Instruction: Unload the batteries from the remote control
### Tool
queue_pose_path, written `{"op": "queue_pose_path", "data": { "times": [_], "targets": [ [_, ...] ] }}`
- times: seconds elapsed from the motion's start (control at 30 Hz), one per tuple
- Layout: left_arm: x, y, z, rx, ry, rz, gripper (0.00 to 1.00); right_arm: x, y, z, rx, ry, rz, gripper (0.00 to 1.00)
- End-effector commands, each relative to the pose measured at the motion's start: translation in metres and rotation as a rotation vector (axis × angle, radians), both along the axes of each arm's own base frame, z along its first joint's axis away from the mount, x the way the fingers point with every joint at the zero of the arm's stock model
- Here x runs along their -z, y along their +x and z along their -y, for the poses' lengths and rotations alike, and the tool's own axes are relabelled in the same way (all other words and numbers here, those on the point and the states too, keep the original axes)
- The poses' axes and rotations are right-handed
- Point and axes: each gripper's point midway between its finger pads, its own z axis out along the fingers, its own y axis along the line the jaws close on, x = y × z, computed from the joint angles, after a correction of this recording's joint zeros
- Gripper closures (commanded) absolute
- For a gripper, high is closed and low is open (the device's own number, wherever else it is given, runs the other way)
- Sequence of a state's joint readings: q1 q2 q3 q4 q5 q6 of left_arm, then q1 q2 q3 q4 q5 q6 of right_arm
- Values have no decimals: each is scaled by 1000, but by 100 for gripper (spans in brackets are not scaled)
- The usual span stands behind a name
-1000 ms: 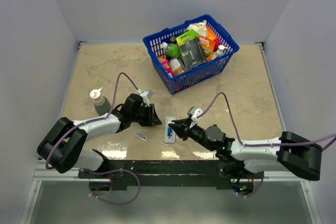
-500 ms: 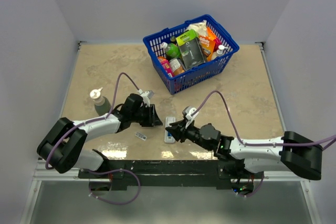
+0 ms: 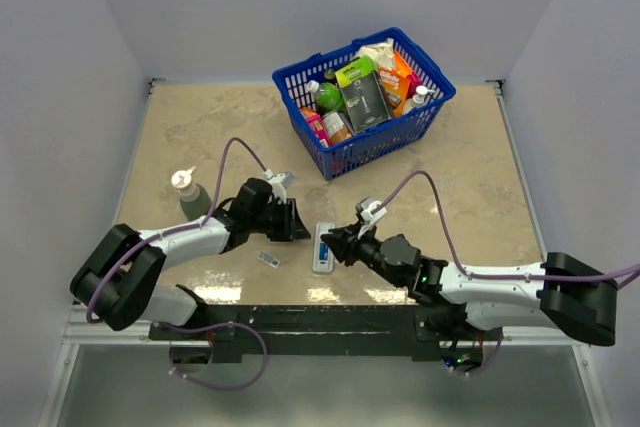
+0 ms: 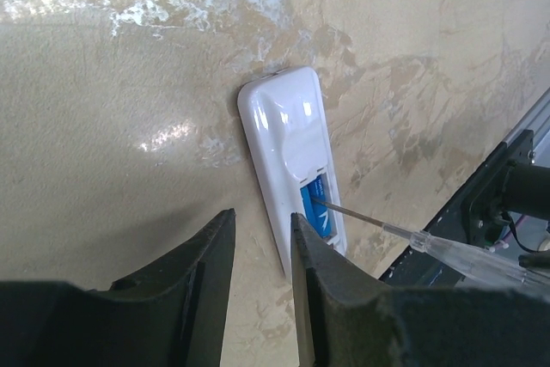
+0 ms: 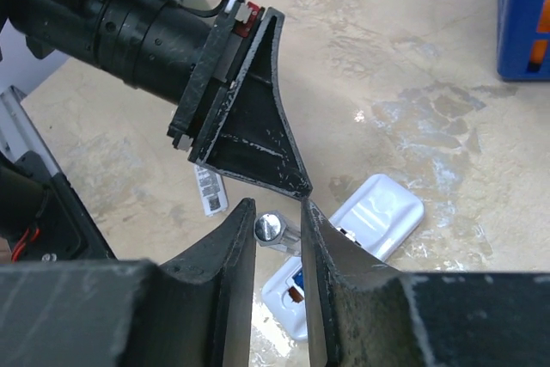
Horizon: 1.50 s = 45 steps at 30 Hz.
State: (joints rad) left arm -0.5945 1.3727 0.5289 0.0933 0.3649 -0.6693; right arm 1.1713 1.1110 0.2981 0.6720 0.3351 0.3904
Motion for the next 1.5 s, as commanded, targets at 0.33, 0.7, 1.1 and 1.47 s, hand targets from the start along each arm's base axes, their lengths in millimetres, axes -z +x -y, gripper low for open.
{"op": "queue_pose_path", "data": {
  "times": [0.33, 0.7, 1.1, 1.47],
  "targets": [
    [-1, -1, 26, 109, -95, 6, 66, 81, -13, 56, 150, -55, -204, 96],
    [24, -9, 25, 122, -51, -57, 69, 82, -13, 65, 168, -17, -195, 97],
    [31, -7, 16, 83, 12, -65, 71, 74, -12, 64, 167, -11, -187, 98],
    [0, 22, 7, 17, 102, 43, 71, 42, -6, 45, 126, 9, -121, 99]
  ]
}}
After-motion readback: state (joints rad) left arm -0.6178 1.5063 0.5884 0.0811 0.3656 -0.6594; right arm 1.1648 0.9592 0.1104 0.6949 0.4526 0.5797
